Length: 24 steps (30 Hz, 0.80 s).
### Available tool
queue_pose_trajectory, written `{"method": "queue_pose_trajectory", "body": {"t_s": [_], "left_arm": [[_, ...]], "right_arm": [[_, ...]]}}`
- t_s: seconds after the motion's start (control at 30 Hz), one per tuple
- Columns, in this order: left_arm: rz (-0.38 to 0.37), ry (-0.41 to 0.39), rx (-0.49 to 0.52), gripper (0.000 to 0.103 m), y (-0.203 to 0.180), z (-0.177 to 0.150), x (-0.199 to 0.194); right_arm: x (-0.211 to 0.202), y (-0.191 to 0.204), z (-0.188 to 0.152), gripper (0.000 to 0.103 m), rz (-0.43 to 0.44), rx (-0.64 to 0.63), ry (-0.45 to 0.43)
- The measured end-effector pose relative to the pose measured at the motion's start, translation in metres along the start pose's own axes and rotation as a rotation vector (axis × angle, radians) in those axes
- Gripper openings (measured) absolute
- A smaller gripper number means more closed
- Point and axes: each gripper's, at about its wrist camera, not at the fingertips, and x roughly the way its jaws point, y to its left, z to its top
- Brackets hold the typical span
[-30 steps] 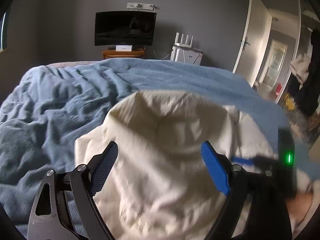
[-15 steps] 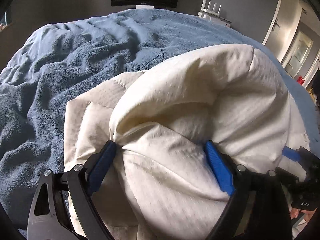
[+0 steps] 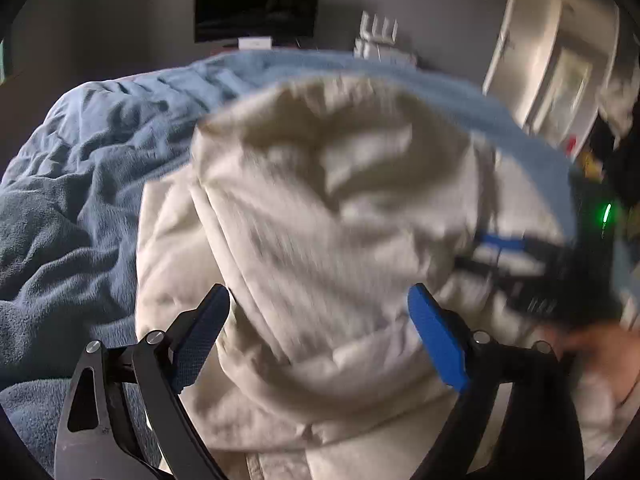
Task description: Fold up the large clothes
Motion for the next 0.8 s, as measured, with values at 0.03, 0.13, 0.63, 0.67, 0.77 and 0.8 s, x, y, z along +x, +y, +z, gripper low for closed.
{"method": "queue_pose_trajectory", "body": {"t_s": [0.03, 0.13, 0.63, 0.67, 0.77, 0.8], "left_arm": [[0.014, 0.02, 0.004, 0.085, 0.001, -0.003, 0.007], [0.04, 0.041, -0.006, 0.087, 0.003, -0.009, 0.024], [0.008, -0.055, -0.057, 0.092, -0.008, -0.037, -0.086], [0.01, -0.064, -0.067, 0.092, -0.007, -0.041, -0.096], [0.051, -0.06, -0.069, 0.094, -0.008, -0.046, -0.116], [0.065, -0.059, -0.07, 0.095, -0.006, -0.049, -0.124]], "right_arm": [[0.0, -0.001, -0.001, 0.065, 0.001, -0.001, -0.001], [-0.002, -0.002, -0.003, 0.065, 0.005, -0.005, -0.008], [-0.145, -0.011, -0.038, 0.085, -0.098, 0.056, -0.016], [-0.153, -0.012, -0.044, 0.085, -0.107, 0.054, -0.014], [-0.182, -0.01, -0.056, 0.085, -0.135, 0.038, -0.022], [-0.19, -0.01, -0.059, 0.085, -0.146, 0.028, -0.027]]}}
